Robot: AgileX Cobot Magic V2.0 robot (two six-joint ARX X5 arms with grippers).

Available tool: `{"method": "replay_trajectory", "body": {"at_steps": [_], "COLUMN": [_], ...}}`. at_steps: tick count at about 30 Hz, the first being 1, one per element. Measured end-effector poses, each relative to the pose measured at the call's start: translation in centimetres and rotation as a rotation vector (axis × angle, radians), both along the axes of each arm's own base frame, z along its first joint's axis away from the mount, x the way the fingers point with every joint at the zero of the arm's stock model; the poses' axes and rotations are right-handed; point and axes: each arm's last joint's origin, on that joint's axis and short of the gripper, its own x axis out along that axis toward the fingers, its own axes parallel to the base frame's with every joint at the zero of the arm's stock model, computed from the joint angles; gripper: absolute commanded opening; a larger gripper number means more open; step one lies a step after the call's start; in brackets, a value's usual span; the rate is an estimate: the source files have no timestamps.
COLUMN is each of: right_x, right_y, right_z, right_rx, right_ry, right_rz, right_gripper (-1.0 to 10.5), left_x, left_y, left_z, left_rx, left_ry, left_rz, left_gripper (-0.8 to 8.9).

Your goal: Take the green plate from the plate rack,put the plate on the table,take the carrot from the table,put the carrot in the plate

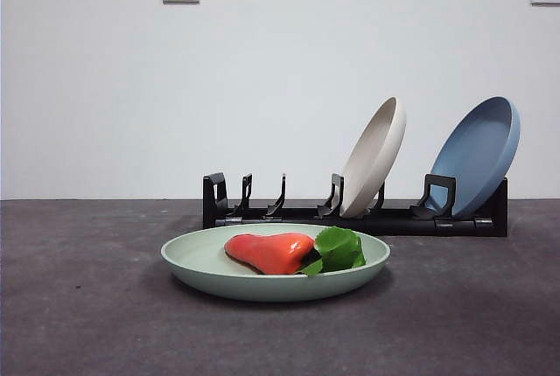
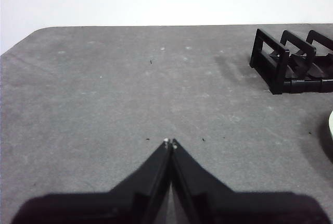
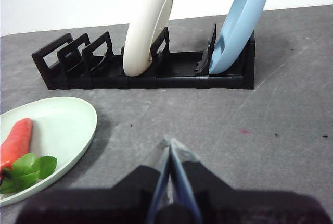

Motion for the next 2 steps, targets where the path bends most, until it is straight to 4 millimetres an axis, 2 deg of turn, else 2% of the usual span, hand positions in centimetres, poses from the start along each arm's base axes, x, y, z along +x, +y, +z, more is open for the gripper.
{"method": "replay_trajectory", "body": {"at_steps": [2], "right_x": [0.0], "right_y": [0.0], "right_z": [0.0], "right_rx": [0.0], "right_ry": [0.0], "right_rz": [0.0], "right_gripper": [0.0], "left_x": [0.0], "left_y": [0.0], "left_z": [0.0], "left_rx": [0.0], "left_ry": [0.0], "left_rz": [0.0], "left_gripper": [-0.04]}}
